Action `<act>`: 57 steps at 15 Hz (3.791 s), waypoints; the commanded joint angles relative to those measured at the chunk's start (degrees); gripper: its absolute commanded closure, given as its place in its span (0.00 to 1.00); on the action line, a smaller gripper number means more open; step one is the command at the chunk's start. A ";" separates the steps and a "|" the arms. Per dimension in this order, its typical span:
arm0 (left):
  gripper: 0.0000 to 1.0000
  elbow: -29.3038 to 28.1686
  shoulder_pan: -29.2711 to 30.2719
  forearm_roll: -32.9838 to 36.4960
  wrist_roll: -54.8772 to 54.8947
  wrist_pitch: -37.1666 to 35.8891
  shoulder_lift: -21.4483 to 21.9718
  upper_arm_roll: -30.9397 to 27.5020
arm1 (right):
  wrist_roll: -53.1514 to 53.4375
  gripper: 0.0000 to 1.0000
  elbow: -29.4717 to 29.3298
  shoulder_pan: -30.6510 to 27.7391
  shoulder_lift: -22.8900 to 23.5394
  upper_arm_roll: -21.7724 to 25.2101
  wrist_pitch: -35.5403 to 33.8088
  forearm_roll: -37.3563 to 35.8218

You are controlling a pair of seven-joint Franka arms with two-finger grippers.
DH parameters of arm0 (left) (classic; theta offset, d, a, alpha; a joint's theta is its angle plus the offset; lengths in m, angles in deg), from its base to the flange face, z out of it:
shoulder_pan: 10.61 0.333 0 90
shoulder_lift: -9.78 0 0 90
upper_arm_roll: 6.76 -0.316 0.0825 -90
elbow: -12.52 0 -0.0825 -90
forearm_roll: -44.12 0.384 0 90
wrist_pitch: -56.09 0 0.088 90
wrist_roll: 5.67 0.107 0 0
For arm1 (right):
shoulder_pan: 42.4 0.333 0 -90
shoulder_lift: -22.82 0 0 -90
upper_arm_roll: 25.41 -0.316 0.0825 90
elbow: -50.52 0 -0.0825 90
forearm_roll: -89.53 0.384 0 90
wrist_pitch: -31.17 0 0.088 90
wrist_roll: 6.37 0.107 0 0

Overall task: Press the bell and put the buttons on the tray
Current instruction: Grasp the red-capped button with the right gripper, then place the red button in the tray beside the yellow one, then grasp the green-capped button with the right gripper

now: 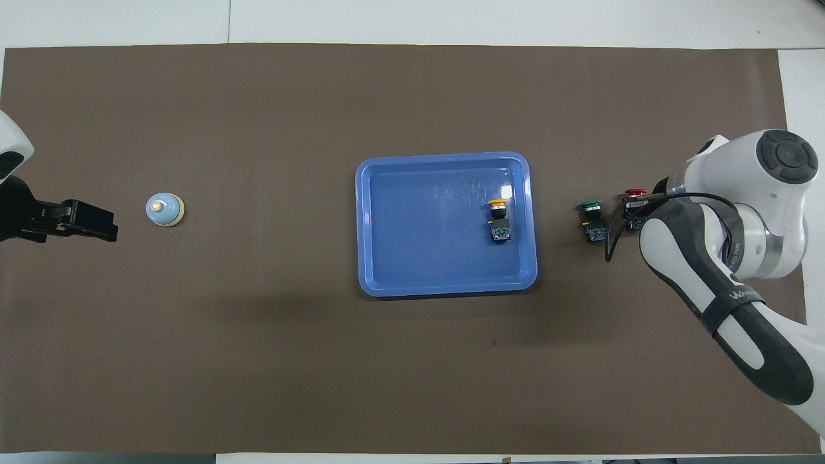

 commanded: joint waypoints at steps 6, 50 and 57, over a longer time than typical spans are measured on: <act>0.00 0.43 0.06 0.48 -0.57 -1.24 0.35 -0.06 | 20.55 1.00 -15.83 16.00 2.42 -0.61 -15.51 0.08; 0.00 0.43 0.06 0.48 -0.57 -1.24 0.44 0.03 | 8.64 0.00 -1.16 7.50 0.05 -0.26 -4.96 -2.55; 0.00 0.43 0.06 0.48 -0.57 -1.24 0.44 -0.06 | 8.64 0.00 3.32 6.44 -1.01 -0.26 -0.40 -2.55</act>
